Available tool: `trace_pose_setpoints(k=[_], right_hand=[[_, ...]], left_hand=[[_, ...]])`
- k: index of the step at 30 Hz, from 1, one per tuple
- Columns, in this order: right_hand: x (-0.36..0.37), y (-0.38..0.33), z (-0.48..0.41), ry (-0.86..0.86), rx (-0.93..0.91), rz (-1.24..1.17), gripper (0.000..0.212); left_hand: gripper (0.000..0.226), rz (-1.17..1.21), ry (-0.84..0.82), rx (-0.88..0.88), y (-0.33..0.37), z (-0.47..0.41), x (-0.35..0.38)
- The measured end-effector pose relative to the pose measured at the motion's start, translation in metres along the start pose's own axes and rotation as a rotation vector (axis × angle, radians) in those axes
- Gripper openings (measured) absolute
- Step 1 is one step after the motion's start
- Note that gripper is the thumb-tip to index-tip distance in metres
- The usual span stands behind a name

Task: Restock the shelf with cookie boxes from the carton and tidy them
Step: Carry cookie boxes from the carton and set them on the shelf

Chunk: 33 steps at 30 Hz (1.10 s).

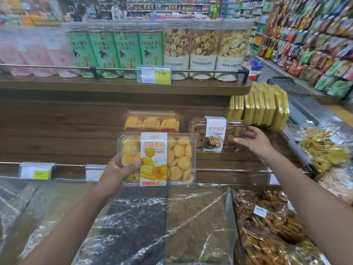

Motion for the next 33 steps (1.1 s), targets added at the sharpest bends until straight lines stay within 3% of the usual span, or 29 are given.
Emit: trace_pose_setpoints(k=[2,5,7,10,14,18,22,26,33], right_hand=[[-0.011,-0.007,0.011,0.137,-0.038,-0.001,0.085],[-0.025,-0.018,0.035,0.287,-0.134,-0.073,0.053],[-0.027,-0.025,0.049,0.239,-0.164,-0.085,0.027],[-0.019,-0.028,0.065,0.031,-0.164,-0.052,0.007],[-0.006,-0.016,0.069,-0.21,-0.14,0.1,0.021],[-0.003,-0.002,0.062,-0.163,-0.167,0.146,0.052],[-0.003,0.009,0.06,-0.103,-0.174,0.125,0.045],[0.001,0.015,0.062,-0.03,-0.188,0.11,0.048],[0.003,0.019,0.067,-0.028,-0.206,0.158,0.05]], left_hand=[[0.094,-0.021,-0.02,0.029,0.009,-0.009,0.017],[0.072,-0.026,-0.06,0.056,0.02,-0.023,0.051],[0.05,-0.025,-0.072,0.055,0.026,-0.034,0.074],[0.051,-0.064,-0.1,0.044,0.028,-0.052,0.103],[0.076,-0.116,-0.148,0.017,0.026,-0.068,0.132],[0.061,-0.148,-0.143,0.001,0.022,-0.075,0.148],[0.081,-0.234,-0.154,0.023,0.017,-0.079,0.154],[0.038,-0.455,-0.168,0.082,0.015,-0.084,0.16],[0.031,-0.656,-0.179,0.056,0.006,-0.096,0.16]])
Point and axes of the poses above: each hand's wrist, its own z-axis away from the middle knuckle, its own x-axis out of the palm, y = z × x, the point moved 2 cm from there along -z, towards the middle knuckle, and after that the axes turned 10 degrees about -z, right-handed, at the moved point
